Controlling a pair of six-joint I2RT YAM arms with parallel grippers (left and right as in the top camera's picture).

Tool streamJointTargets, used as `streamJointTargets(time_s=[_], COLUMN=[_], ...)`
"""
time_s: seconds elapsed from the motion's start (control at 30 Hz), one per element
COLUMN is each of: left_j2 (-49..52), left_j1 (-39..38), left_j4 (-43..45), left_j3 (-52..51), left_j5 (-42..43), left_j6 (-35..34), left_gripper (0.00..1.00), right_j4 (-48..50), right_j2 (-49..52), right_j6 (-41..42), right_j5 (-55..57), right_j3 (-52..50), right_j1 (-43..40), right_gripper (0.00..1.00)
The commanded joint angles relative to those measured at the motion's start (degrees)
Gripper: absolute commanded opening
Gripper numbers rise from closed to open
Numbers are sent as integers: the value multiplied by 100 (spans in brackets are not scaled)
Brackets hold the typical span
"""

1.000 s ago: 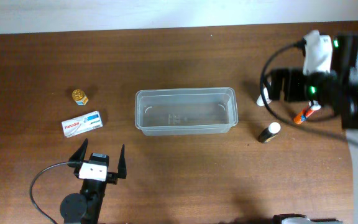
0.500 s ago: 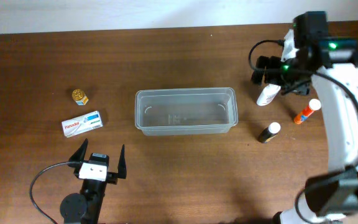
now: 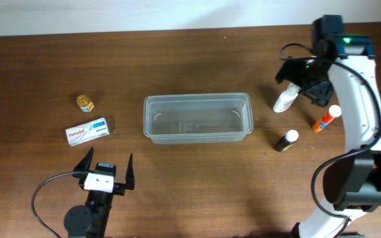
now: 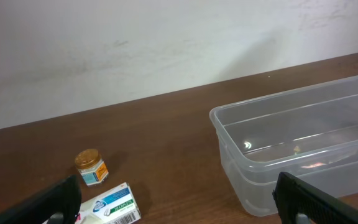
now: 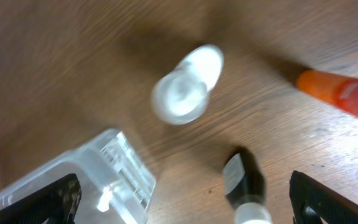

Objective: Pack container
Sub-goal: 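Move the right gripper over the white Calamine lotion bottle and descend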

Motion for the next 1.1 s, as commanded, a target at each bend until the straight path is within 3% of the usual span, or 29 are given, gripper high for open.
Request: streamJointTargets(time_s=[0.0,0.83,1.07], left_j2=[-39,-39,-39], left_j1=[24,24,24], left_j4=[-33,-33,-33], left_j3=[-13,-13,-13], left_j5=[0,0,0], left_j6=[-31,-31,-31], left_gripper=[99,99,99], right_j4=[68,734,861], right_j2=[70,986,1263], right_j6=[28,-168,-140], right_j5=[15,-313,-162], right_j3=[118,116,116], right_j1=[-321,-376,-175], right_gripper=[98,100,95])
